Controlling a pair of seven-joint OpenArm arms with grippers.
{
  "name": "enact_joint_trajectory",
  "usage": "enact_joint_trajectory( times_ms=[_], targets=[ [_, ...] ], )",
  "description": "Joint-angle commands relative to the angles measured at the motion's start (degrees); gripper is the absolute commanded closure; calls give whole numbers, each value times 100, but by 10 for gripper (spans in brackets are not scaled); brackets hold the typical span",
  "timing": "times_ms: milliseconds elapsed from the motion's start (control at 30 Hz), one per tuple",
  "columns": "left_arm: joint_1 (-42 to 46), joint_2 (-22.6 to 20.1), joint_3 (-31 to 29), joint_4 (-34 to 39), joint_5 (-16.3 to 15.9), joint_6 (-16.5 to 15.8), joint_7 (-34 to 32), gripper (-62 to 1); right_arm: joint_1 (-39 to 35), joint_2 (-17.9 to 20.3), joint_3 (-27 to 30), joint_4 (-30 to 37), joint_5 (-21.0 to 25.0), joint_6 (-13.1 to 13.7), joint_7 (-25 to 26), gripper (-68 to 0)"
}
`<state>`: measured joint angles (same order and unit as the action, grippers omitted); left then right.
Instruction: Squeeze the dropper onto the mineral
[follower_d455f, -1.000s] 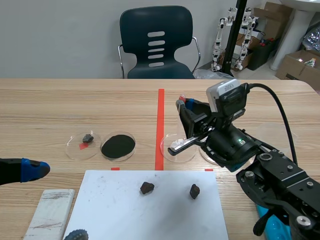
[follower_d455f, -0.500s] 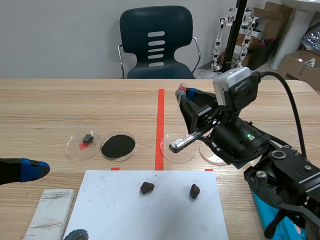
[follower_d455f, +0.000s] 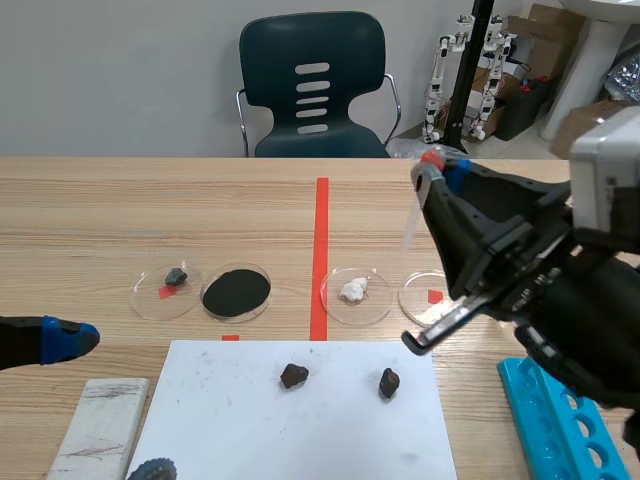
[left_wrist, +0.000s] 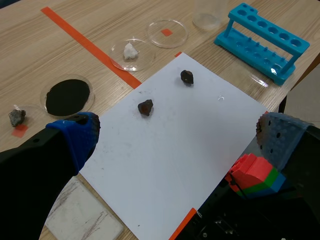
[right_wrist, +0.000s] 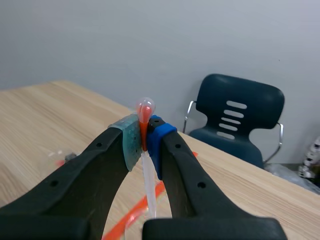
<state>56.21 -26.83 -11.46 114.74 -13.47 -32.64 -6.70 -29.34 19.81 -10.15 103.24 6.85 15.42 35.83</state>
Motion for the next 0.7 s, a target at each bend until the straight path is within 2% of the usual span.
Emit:
enact_joint_trajectory(
  times_ms=[0, 67, 133, 333, 500, 600, 667],
  targets=[
    [9, 13, -13, 39, -59, 7, -83, -623, -181, 20, 120, 160, 17, 142, 50, -13],
    [9, 13, -13, 39, -59, 7, -83, -623, -544, 17, 317, 352, -70, 511, 52, -13],
    [9, 13, -13, 39, -59, 7, -83, -623, -890, 17, 466, 516, -179, 743, 92, -13],
    [9, 13, -13, 39, -59, 7, -83, -623, -1808, -140, 662, 787, -852, 763, 774, -13],
    [9, 13, -13, 39, -59, 7, -83, -623, -2347, -857, 879, 817, -1362, 793, 1307, -13],
    [9, 13, -13, 39, -59, 7, -83, -623, -2496, -1259, 1010, 817, -1563, 970, 1408, -13],
    [9, 13, -13, 39, -59, 7, -83, -623, -2507, -1381, 1036, 817, -1753, 1097, 1410, -13]
  ],
)
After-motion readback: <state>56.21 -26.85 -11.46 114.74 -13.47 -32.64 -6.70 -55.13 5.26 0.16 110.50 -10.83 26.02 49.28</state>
